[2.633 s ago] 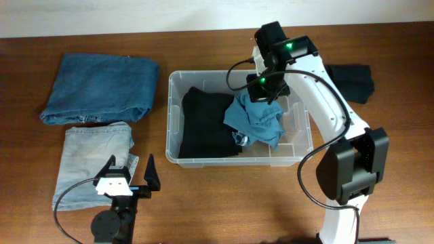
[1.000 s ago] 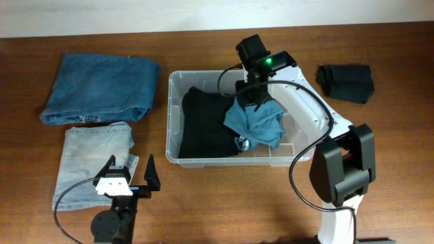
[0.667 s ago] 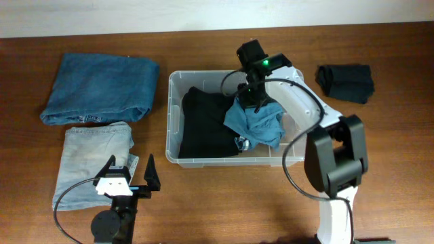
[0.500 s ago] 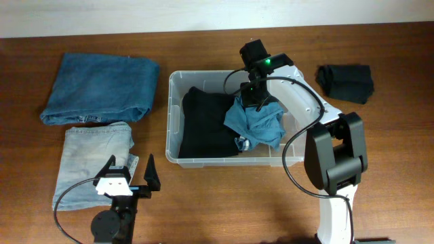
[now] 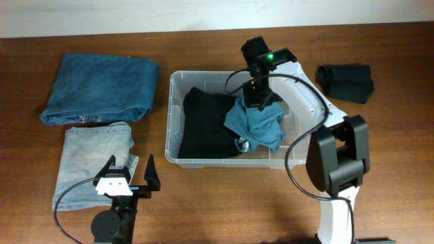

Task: Pack container
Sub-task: 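Lift the right gripper up out of the container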

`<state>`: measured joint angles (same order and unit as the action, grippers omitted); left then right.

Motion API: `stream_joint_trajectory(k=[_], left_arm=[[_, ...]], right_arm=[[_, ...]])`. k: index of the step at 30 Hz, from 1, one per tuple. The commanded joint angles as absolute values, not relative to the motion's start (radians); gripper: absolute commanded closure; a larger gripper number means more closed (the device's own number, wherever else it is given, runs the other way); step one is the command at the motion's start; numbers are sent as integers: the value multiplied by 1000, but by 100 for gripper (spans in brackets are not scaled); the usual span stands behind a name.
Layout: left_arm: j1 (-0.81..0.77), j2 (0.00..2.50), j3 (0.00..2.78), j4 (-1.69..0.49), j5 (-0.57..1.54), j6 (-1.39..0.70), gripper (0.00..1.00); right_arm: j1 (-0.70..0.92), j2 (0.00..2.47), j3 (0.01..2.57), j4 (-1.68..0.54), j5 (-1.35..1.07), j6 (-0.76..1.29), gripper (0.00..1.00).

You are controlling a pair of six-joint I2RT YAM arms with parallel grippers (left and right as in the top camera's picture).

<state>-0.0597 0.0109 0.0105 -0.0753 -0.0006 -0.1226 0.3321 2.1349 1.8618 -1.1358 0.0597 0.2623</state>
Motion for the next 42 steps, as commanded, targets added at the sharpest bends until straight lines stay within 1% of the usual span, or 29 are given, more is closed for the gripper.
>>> stream_joint_trajectory(k=[1, 6, 11, 14, 17, 22, 27, 36, 42], left_arm=[[-56, 7, 9, -83, 0, -107, 1], [-56, 7, 9, -83, 0, -107, 1], [-56, 7, 9, -83, 0, -107, 1], [-56, 7, 9, -83, 0, -107, 1], [-56, 7, 9, -83, 0, -107, 1], [-56, 7, 9, -83, 0, -107, 1], [-56, 7, 9, -83, 0, -107, 0], [-56, 7, 9, -83, 0, -107, 1], [-56, 7, 9, -83, 0, -107, 1]], right_arm=[[324, 2022, 1922, -1158, 65, 271, 96], [324, 1941, 1927, -1225, 64, 271, 96], [324, 1906, 1922, -1413, 64, 271, 96], [324, 1907, 1876, -1427, 64, 271, 96], [324, 1908, 1781, -1380, 64, 271, 96], [325, 1908, 1600, -1204, 58, 271, 96], [323, 1908, 1484, -1063, 61, 272, 96], [287, 1910, 1353, -919, 61, 286, 95], [281, 1910, 1343, -888, 60, 286, 96]])
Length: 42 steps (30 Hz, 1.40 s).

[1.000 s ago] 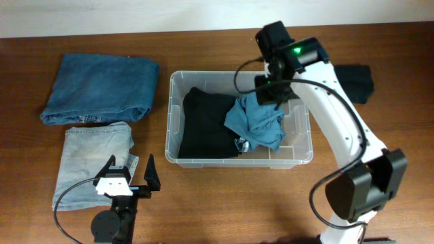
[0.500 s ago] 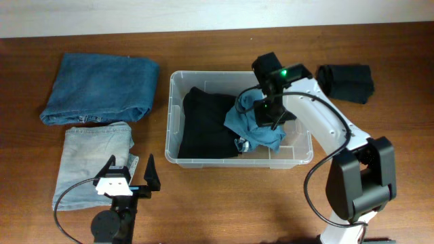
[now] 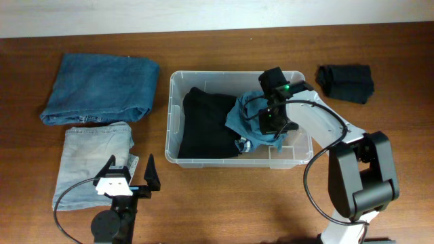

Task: Pack container
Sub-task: 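Lift the right gripper up out of the container, then move the right gripper right over the folded dark green garment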

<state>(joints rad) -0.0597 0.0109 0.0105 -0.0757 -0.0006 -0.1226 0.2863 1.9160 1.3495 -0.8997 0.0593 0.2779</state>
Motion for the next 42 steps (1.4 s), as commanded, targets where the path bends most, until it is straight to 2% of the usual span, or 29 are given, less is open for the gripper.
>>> stream_joint_trajectory(k=[1, 6, 10, 14, 21, 32, 38, 42], left_arm=[[-56, 7, 9, -83, 0, -107, 1], [-56, 7, 9, -83, 0, -107, 1], [-56, 7, 9, -83, 0, -107, 1], [-56, 7, 9, -83, 0, -107, 1], [-56, 7, 9, -83, 0, -107, 1], [-56, 7, 9, -83, 0, -107, 1], [-56, 7, 9, -83, 0, -107, 1], [-56, 7, 9, -83, 0, -107, 1]], right_arm=[[281, 1910, 1348, -886, 61, 286, 96], [281, 1905, 1454, -951, 60, 285, 96], [281, 1902, 1639, -1073, 60, 286, 96], [281, 1902, 1710, -1081, 61, 286, 96], [281, 1921, 1635, -1042, 61, 300, 96], [281, 1920, 1328, -724, 61, 357, 96], [279, 1902, 1371, -730, 65, 352, 96], [279, 1863, 1496, -805, 66, 347, 96]])
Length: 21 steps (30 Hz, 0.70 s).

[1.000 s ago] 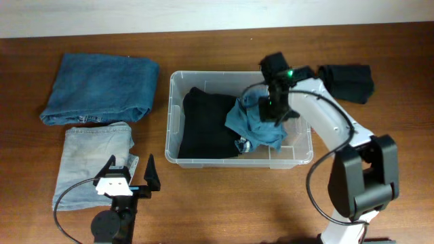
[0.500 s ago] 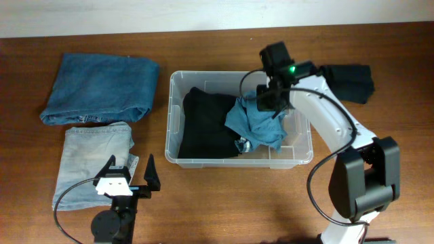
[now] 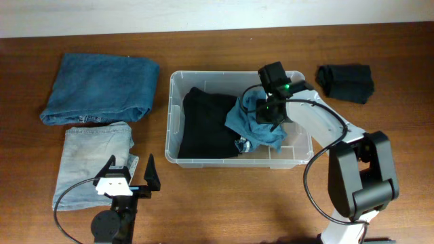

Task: Pack container
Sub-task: 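Move the right gripper right over the folded dark green garment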

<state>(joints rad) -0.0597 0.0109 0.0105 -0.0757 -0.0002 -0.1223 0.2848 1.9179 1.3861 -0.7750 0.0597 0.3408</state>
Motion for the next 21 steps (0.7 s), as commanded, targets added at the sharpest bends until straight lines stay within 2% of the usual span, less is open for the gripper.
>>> stream_joint_trajectory(k=[1, 8, 9, 11, 13, 14, 16, 19, 21], left_arm=[[-56, 7, 9, -83, 0, -107, 1], [-56, 7, 9, -83, 0, -107, 0], [-56, 7, 9, -83, 0, -107, 1], [-56, 7, 9, -83, 0, -107, 1], [-56, 7, 9, -83, 0, -107, 0], [-56, 7, 9, -83, 0, -107, 1], [-56, 7, 9, -83, 0, -107, 0], [-56, 7, 9, -83, 0, -107, 1], [-56, 7, 9, -83, 0, -107, 1]], right_arm=[[278, 1855, 1528, -826, 66, 342, 96], [208, 1831, 1825, -1055, 149, 330, 94], [149, 1831, 1876, -1105, 181, 330, 85], [83, 1831, 1893, -1130, 180, 330, 78], [-10, 1832, 1892, -1146, 168, 330, 50], [-56, 1837, 1891, -1152, 156, 330, 29], [-141, 1847, 1887, -1157, 105, 312, 14], [-274, 1893, 1887, -1133, -116, 127, 14], [-314, 1924, 1887, -1103, -201, 92, 14]])
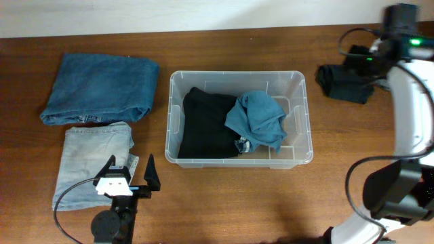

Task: Pack container
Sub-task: 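Move the right gripper right over the folded dark green garment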

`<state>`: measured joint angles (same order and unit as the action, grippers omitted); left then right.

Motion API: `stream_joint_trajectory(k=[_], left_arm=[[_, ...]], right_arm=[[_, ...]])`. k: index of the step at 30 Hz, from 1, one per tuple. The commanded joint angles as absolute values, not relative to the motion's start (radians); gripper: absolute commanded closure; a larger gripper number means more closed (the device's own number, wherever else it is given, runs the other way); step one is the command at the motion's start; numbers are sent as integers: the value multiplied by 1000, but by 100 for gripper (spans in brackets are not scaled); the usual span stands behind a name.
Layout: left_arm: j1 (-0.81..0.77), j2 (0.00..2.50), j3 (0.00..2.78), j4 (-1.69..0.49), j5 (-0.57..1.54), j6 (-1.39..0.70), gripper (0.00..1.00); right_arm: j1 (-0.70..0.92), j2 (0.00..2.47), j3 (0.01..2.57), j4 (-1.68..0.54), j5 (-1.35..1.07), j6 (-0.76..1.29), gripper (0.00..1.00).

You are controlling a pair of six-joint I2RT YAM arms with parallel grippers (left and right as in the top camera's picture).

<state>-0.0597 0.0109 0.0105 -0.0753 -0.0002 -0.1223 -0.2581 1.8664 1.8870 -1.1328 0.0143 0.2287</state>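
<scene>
The clear plastic container stands mid-table. Inside lie a black garment on the left and a crumpled teal garment on the right. A folded black garment lies on the table right of the container. My right gripper hovers at that garment's far edge; its fingers blend into the dark cloth, so their state is unclear. My left gripper rests open near the front left, beside the light jeans.
Folded dark blue jeans lie at the back left, with the light jeans just in front of them. The right arm's white links run down the table's right edge.
My right gripper has left the container, where it was over the teal garment, and is now at the far right over the folded black garment. The teal garment stays in the container.
My right gripper was over the teal garment at the container's back right, then lower on it toward the front right, then at its middle. Now the garment lies loose in the container and the gripper is at the black garment outside. The left arm never moved.
</scene>
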Motion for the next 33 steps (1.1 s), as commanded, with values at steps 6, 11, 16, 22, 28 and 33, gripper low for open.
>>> stream_joint_trajectory(k=[6, 11, 16, 22, 28, 33], left_arm=[[-56, 7, 9, -83, 0, -107, 0], [-56, 7, 9, -83, 0, -107, 1], [-56, 7, 9, -83, 0, -107, 1], [-56, 7, 9, -83, 0, -107, 1], [-56, 7, 9, -83, 0, -107, 1], [-56, 7, 9, -83, 0, -107, 1]], right_arm=[[-349, 2022, 1887, -932, -251, 66, 40], [-347, 2119, 1887, -793, -250, 76, 60], [-348, 2218, 1887, -707, -246, 87, 92], [-347, 2309, 1887, -685, -131, 93, 96], [-349, 2344, 1887, -735, -59, 93, 96], [-349, 2344, 1887, -823, 44, 93, 96]])
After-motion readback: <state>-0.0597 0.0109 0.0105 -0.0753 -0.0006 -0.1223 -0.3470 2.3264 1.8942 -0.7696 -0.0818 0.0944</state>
